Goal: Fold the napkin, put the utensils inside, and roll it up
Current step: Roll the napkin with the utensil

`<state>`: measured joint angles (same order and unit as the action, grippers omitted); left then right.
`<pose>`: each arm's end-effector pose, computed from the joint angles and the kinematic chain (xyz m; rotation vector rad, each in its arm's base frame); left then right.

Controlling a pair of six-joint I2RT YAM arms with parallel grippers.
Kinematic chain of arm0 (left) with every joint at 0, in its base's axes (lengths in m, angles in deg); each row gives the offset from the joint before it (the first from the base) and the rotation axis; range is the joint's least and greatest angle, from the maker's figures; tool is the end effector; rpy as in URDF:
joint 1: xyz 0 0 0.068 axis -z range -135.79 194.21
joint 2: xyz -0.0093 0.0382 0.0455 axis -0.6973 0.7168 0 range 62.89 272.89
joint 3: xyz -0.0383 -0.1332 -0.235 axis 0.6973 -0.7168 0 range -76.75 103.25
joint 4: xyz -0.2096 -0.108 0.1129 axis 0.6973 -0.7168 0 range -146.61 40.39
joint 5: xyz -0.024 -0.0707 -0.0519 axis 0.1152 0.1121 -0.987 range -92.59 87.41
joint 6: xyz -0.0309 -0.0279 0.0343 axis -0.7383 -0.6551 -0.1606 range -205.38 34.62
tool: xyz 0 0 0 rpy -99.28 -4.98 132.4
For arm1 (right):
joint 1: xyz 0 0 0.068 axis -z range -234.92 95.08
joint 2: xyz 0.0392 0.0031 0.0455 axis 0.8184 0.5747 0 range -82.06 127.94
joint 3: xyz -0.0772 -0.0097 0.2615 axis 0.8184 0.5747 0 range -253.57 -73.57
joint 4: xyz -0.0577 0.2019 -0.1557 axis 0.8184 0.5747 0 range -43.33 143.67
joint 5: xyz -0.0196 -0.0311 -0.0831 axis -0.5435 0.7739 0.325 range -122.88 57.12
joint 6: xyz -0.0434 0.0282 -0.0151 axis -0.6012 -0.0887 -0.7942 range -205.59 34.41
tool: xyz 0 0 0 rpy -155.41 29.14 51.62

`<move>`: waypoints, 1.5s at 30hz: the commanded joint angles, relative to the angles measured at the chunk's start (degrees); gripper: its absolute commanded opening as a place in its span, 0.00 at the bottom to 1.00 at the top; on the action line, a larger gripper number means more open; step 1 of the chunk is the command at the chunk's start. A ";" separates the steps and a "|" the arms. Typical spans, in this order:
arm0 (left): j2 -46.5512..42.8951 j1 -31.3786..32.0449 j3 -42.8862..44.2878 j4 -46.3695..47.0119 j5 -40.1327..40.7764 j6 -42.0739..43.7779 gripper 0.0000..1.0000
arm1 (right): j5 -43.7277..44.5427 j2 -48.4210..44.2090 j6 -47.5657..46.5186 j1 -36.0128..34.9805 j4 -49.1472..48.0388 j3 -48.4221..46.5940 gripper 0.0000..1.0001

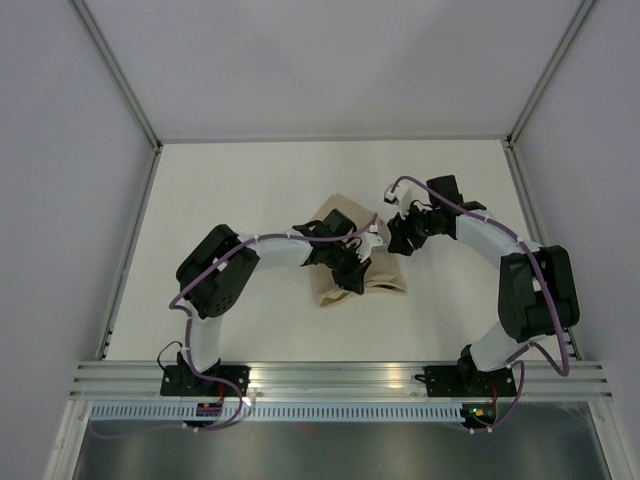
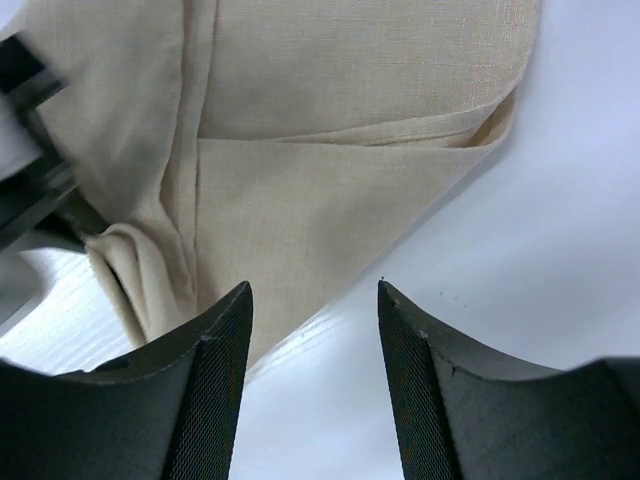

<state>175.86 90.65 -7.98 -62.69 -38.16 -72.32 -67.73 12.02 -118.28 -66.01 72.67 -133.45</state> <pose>0.2579 -0.3014 0.1423 1.4979 2.1293 -1.0149 0.3163 0.0827 0.1992 -1.1048 2.2003 0.6340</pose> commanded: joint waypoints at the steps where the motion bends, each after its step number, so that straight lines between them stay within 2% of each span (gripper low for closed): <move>1: 3.92 -2.05 2.49 -6.51 -9.86 -2.95 0.02 | -3.29 -7.41 -1.93 -0.07 -8.42 6.06 0.60; 6: 7.52 -4.50 6.72 -10.73 -14.96 -2.60 0.02 | -9.08 -12.16 -11.22 -0.16 -3.87 8.81 0.61; 9: 9.37 -5.21 9.00 -12.93 -16.36 -2.25 0.02 | -9.36 -14.53 -14.68 -1.55 -2.45 10.65 0.62; 11: 10.60 -5.56 10.41 -14.16 -16.37 -1.99 0.02 | -7.17 -15.85 -16.35 -3.05 -3.23 13.02 0.62; 17: 13.15 -6.09 13.40 -16.54 -17.95 -1.81 0.02 | 3.28 -19.55 -16.18 -14.21 -12.28 20.85 0.64; 21: 13.86 -6.18 14.02 -17.59 -18.13 -1.63 0.02 | 5.76 -17.80 -15.83 -18.34 -15.88 21.47 0.65; 37: 16.14 -6.45 17.18 -21.28 -19.18 -0.05 0.02 | 9.27 -7.51 -17.85 -23.27 -18.27 18.75 0.68; 43: 16.85 -6.44 17.88 -21.64 -19.97 0.12 0.02 | 9.36 -4.44 -19.16 -23.27 -14.58 16.55 0.59; 45: 16.93 -6.53 18.15 -21.64 -20.59 0.12 0.02 | 9.71 -3.03 -19.95 -23.27 -12.92 15.93 0.50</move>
<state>190.78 83.94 8.89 -82.52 -58.75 -73.98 -58.90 6.69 -135.61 -89.09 58.40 -115.44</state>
